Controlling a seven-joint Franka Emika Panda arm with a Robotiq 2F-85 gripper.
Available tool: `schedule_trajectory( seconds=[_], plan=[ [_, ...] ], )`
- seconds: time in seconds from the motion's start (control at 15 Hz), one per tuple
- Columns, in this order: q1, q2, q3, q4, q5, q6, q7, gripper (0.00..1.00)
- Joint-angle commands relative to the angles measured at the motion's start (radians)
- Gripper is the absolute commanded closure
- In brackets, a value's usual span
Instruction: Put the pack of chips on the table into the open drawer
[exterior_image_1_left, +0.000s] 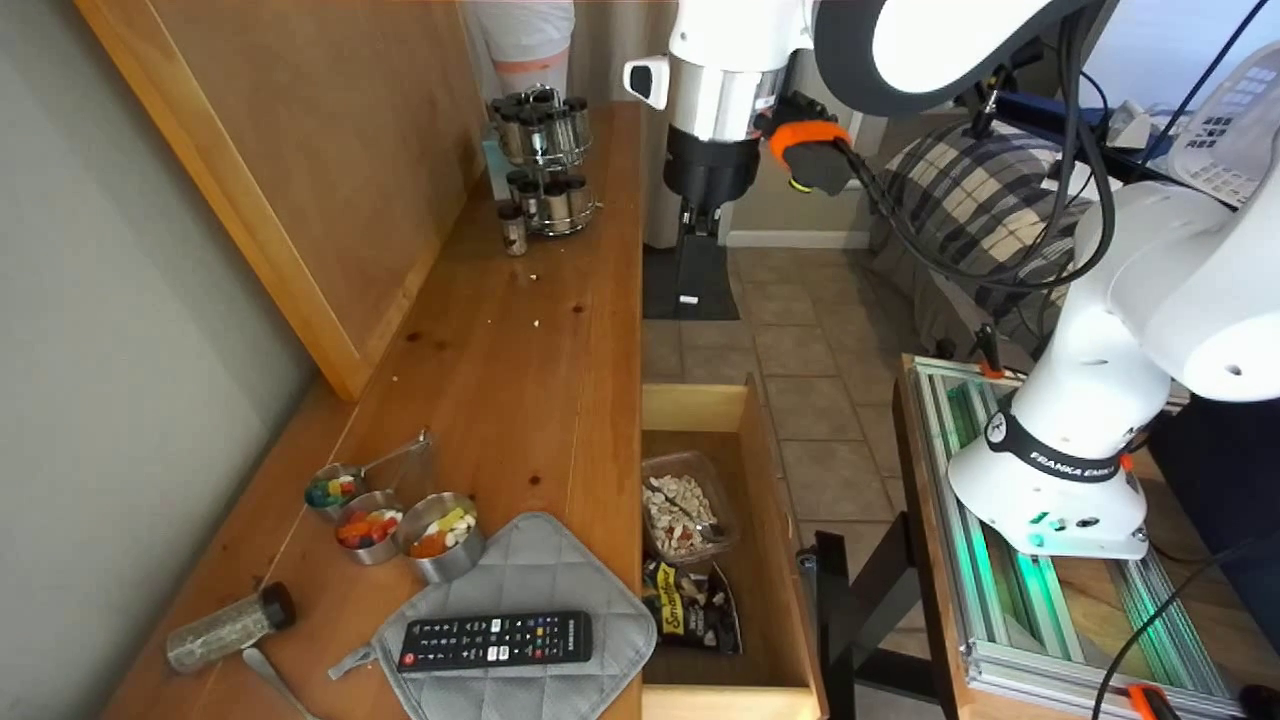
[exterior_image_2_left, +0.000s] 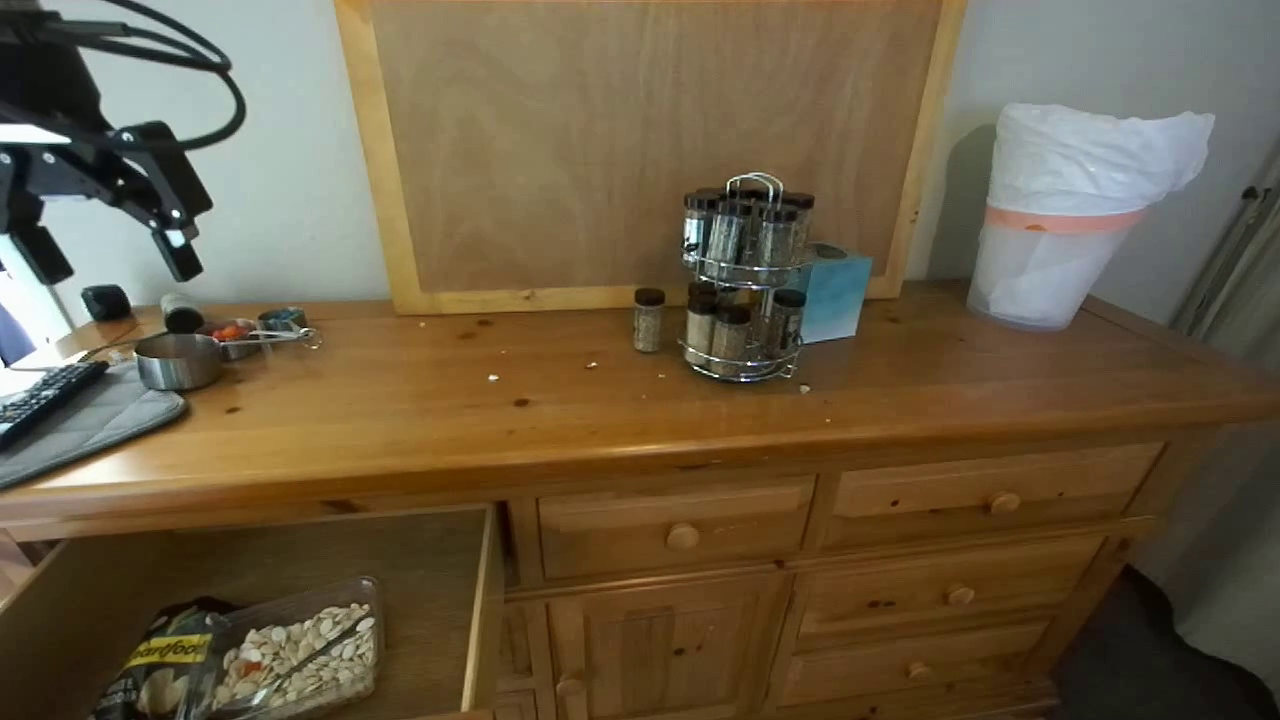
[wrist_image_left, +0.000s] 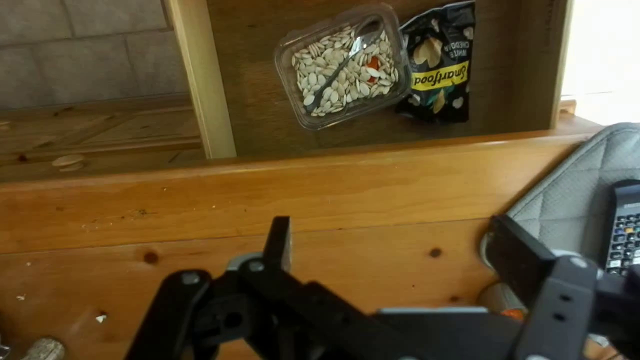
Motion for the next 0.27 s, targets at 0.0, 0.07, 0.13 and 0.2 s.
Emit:
schedule_trajectory(
  seconds=[0.0, 0.07, 0.13, 0.2],
  plan=[
    [0.005, -0.001, -0.005, 0.001, -0.003, -0.002, 0.002, 0.0],
    [0.005, 0.002, -0.006, -0.004, -0.004, 0.0, 0.002, 0.0],
    [0.005, 0.006, -0.006, -0.008, -0.004, 0.002, 0.002, 0.0],
    [0.005, 0.008, -0.006, -0.012, -0.004, 0.005, 0.002, 0.0]
  ],
)
